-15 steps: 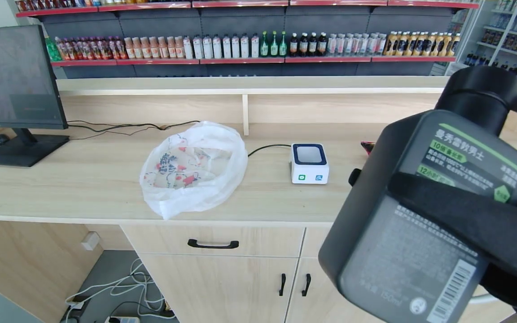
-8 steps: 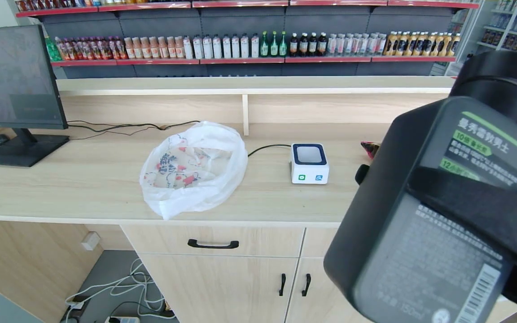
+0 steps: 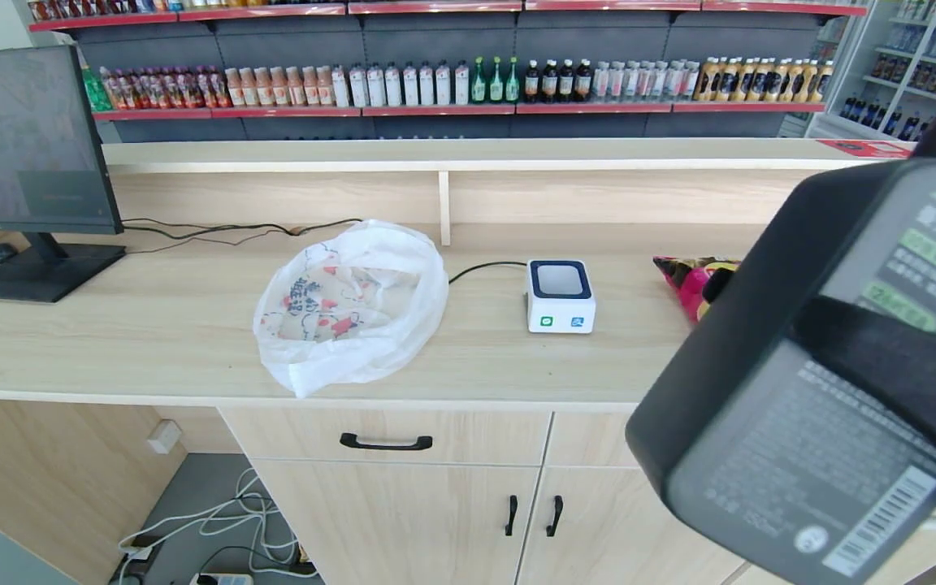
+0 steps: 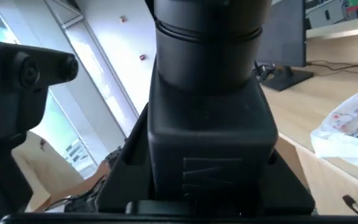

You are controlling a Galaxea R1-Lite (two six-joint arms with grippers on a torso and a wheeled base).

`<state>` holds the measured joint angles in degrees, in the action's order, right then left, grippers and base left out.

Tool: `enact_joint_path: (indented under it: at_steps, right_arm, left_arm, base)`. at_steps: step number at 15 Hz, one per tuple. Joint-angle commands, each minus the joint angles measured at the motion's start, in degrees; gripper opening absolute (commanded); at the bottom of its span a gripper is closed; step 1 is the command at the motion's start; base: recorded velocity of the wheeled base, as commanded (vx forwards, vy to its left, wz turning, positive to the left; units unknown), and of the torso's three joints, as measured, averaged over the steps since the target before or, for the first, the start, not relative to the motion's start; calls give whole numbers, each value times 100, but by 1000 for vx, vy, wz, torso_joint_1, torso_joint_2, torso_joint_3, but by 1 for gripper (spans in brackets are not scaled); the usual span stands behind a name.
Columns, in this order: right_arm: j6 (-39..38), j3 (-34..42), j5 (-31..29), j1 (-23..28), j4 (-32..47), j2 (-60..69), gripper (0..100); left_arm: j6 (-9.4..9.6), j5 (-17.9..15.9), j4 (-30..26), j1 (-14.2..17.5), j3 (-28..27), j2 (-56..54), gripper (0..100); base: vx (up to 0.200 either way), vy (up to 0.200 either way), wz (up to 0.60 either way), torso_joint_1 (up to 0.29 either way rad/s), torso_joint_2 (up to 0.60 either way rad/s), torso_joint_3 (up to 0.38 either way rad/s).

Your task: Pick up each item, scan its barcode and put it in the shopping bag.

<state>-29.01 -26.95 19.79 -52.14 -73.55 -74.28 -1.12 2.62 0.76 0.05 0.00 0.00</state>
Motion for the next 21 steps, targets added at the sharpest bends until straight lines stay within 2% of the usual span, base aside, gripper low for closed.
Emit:
enact_joint_path:
  at_steps: [1,5,6,9,10,11,12,13,14,18,21]
  right_arm:
    - [124,-126,-353,-7,174,80,0]
    - [941,-117,-484,222,306,80,0]
    - [1486,-73,-660,327,719,98,0]
    - [2154,-460,-2102,327,1791,124,0]
    - [2304,-478,-2374,336,1923,115,0]
    - [2831,-478,-3024,336,2151,89,0]
    - [3060,-434,-3332,354,2187,62,0]
    - [3358,-302,-3991,424,2187,71,0]
    - [3552,-249,-4334,424,2187,89,0]
    - [4123,-275,-4642,433,2187,-87,0]
    - [4202,-486,-4650,433,2134,-421,0]
  left_arm:
    - [-2,2,-5,4,0,0,100]
    - [-2,2,-5,4,0,0,100]
    - [-2,2,-5,4,0,0,100]
    - [-2,2,-5,4,0,0,100]
    - [-2,2,4,4,0,0,100]
    - [-2,2,-5,4,0,0,100]
    - [-2,2,-5,4,0,0,100]
    - [-2,2,4,4,0,0,100]
    - [-2,2,-5,4,0,0,100]
    - [-2,2,-5,4,0,0,100]
    - [-2,2,-5,4,0,0,100]
  base:
    - [0,0,0,0,0,0]
    - [0,0,0,0,0,0]
    - [0,0,0,0,0,0]
    - [0,0,0,0,0,0]
    - [0,0,0,0,0,0]
    - [0,0,0,0,0,0]
    - [0,0,0,0,0,0]
    - [0,0,0,0,0,0]
    - [0,0,0,0,0,0]
    - [0,0,0,0,0,0]
    - [0,0,0,0,0,0]
